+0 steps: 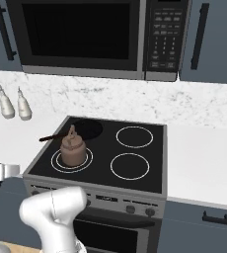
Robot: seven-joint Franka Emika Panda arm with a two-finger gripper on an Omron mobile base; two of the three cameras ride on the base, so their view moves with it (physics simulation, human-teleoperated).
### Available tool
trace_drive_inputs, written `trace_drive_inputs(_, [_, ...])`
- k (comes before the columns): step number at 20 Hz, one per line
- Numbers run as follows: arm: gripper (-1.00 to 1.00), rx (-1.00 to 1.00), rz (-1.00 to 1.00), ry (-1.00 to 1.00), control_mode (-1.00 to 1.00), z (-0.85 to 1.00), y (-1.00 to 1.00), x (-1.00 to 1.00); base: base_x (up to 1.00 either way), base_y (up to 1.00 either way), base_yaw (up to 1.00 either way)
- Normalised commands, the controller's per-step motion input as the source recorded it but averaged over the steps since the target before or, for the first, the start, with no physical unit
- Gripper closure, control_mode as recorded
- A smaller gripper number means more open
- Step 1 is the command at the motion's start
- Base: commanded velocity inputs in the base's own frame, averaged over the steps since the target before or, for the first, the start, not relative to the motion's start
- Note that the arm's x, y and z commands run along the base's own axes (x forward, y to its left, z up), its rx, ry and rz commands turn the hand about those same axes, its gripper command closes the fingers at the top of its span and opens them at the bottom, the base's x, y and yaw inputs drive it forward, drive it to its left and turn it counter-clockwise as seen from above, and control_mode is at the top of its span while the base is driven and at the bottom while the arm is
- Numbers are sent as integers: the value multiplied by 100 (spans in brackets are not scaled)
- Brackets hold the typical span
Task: Pick the kettle from the counter and place it on a stove burner. Then turn the burner on.
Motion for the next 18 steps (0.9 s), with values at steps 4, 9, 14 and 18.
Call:
trace_drive_inputs(4, [-100,0,0,-21,-100,-14,29,-1,0,0,0])
trace_drive_inputs(9, [-100,0,0,-28,-100,-18,19,0,0,0,0])
trace_drive_inputs(14, [-100,0,0,-27,-100,-17,9,0,0,0,0])
trace_drive_inputs(18, [-100,0,0,-23,-100,-28,0,0,0,0,0])
